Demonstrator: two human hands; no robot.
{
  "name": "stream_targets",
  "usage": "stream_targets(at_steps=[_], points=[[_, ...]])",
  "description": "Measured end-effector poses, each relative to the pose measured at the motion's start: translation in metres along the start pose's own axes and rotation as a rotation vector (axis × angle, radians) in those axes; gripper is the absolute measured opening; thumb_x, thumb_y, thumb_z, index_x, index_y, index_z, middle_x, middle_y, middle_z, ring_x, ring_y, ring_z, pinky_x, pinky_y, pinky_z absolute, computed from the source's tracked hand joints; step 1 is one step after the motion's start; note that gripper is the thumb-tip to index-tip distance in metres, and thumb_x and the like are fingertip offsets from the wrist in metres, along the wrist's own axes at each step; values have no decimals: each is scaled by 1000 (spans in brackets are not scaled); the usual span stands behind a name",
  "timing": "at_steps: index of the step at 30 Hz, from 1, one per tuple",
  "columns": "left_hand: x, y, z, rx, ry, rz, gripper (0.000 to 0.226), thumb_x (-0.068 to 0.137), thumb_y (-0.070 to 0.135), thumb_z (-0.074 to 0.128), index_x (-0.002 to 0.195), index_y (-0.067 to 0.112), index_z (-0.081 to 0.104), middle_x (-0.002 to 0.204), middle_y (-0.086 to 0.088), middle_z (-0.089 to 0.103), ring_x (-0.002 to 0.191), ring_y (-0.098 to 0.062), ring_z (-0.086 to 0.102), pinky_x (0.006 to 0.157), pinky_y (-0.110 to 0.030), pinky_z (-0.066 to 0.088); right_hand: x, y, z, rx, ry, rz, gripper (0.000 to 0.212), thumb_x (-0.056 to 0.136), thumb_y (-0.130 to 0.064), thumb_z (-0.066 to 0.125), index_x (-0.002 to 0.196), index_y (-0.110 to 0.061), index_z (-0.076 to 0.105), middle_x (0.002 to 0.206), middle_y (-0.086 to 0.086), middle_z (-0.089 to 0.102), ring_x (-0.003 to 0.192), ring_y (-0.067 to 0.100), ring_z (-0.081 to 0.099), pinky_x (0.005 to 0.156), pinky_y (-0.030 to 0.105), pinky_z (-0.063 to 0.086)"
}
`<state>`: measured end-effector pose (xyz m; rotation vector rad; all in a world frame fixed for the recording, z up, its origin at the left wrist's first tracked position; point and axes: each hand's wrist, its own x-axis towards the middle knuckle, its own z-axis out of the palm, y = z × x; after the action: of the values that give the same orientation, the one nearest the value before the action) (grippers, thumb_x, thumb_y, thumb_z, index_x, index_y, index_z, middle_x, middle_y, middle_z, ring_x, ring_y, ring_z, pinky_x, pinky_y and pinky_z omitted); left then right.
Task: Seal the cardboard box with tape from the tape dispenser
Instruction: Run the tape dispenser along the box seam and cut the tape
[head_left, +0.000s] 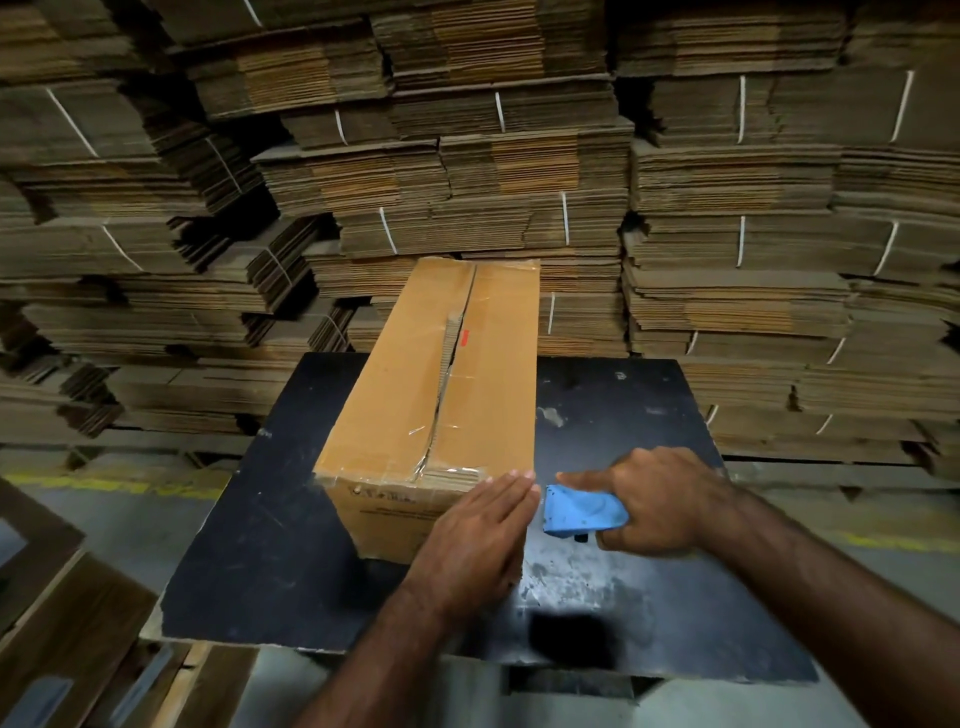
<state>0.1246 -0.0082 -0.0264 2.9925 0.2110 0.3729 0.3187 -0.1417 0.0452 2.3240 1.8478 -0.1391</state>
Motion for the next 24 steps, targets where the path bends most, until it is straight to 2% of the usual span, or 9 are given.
stream_targets(at_steps=[4, 6, 10, 12, 15, 18, 20, 22, 24], points=[[3, -9, -5, -61, -20, -14, 89, 52, 6, 82, 137, 12, 56, 144, -5, 53, 132, -18, 51, 114, -37, 25, 7, -5, -11, -63, -32, -10, 72, 82, -63, 54, 149, -51, 27, 107, -9, 68, 91, 15, 63, 74, 29, 50], [4, -11, -4, -58, -29, -16, 90, 50, 7, 82, 137, 13, 57, 145, -2, 53, 133, -16, 50, 115, -36, 22, 10, -4, -14, -109, -37, -18, 73, 82, -64, 53, 149, -50, 27, 104, -8, 68, 87, 17, 64, 75, 31, 54], [4, -6, 0, -53, -43, -8, 92, 48, 11, 87, 135, 13, 59, 143, -4, 54, 132, -18, 51, 114, -37, 25, 10, -10, -25, -143, -105, -10, 69, 84, -63, 52, 148, -44, 34, 102, -5, 69, 88, 19, 66, 79, 34, 55], [4, -4, 2, -53, -24, 4, 93, 46, 10, 88, 134, 11, 60, 142, -7, 56, 131, -20, 52, 112, -39, 29, 13, -19, -30, -165, -97, -17, 60, 84, -61, 52, 139, -37, 47, 94, -4, 69, 82, 20, 66, 76, 34, 56], [4, -7, 1, -61, 6, 13, 91, 46, 7, 87, 133, 11, 61, 141, -7, 56, 130, -20, 54, 112, -38, 31, 31, -28, -24, -233, -137, -2, 40, 84, -58, 52, 112, -32, 63, 83, -5, 65, 70, 19, 62, 67, 31, 53], [3, -6, -3, -54, -19, 7, 95, 41, 6, 87, 133, 14, 62, 139, -2, 58, 129, -15, 54, 112, -36, 28, 42, -19, -3, -407, -317, 54, 41, 82, -54, 60, 111, -25, 66, 94, -1, 67, 77, 21, 62, 71, 33, 50], [3, -5, -3, -84, -1, 3, 91, 45, 5, 86, 132, 14, 62, 139, -2, 59, 128, -16, 55, 112, -36, 27, 35, -4, 13, -314, -350, 126, 53, 78, -56, 62, 127, -34, 62, 111, -2, 68, 94, 23, 65, 82, 38, 54], [3, -4, -2, -84, 38, 2, 80, 55, 5, 79, 133, 13, 62, 139, -4, 58, 129, -18, 55, 112, -36, 26, 22, 9, 27, -183, -315, 207, 66, 77, -59, 59, 140, -43, 48, 127, -4, 64, 110, 24, 64, 88, 39, 53], [3, -6, -1, -52, 49, 0, 71, 63, 6, 68, 134, 12, 61, 141, -5, 57, 130, -19, 53, 113, -37, 25, 12, 14, 50, -61, -246, 328, 73, 77, -65, 56, 144, -44, 39, 130, -2, 62, 114, 24, 62, 91, 39, 52]])
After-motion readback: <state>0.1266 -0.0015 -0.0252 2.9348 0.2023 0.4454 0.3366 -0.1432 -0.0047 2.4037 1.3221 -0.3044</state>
